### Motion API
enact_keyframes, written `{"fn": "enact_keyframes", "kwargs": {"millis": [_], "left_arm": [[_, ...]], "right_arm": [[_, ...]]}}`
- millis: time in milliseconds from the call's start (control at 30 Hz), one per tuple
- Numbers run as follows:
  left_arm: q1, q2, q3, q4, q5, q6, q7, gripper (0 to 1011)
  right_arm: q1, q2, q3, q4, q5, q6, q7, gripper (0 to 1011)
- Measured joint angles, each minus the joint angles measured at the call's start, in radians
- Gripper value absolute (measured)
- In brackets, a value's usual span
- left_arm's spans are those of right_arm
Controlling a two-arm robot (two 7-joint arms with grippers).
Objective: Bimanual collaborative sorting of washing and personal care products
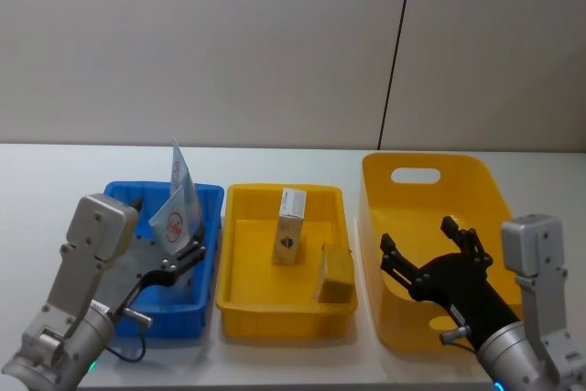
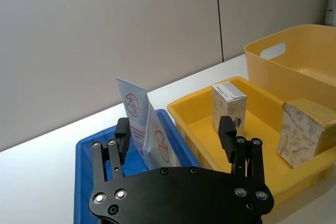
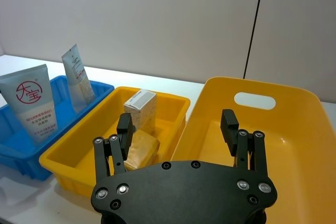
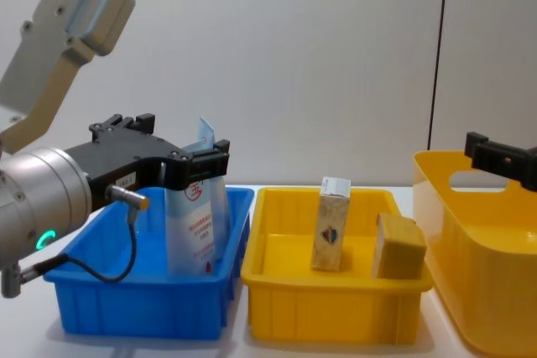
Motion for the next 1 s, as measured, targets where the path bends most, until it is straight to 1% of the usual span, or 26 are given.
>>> {"fn": "enact_keyframes", "kwargs": {"millis": [1000], "left_arm": [[0.000,0.000,0.000,0.000,0.000,0.000,0.000,1001]], "right_arm": [[0.000,0.000,0.000,0.000,0.000,0.000,0.000,1002]]}}
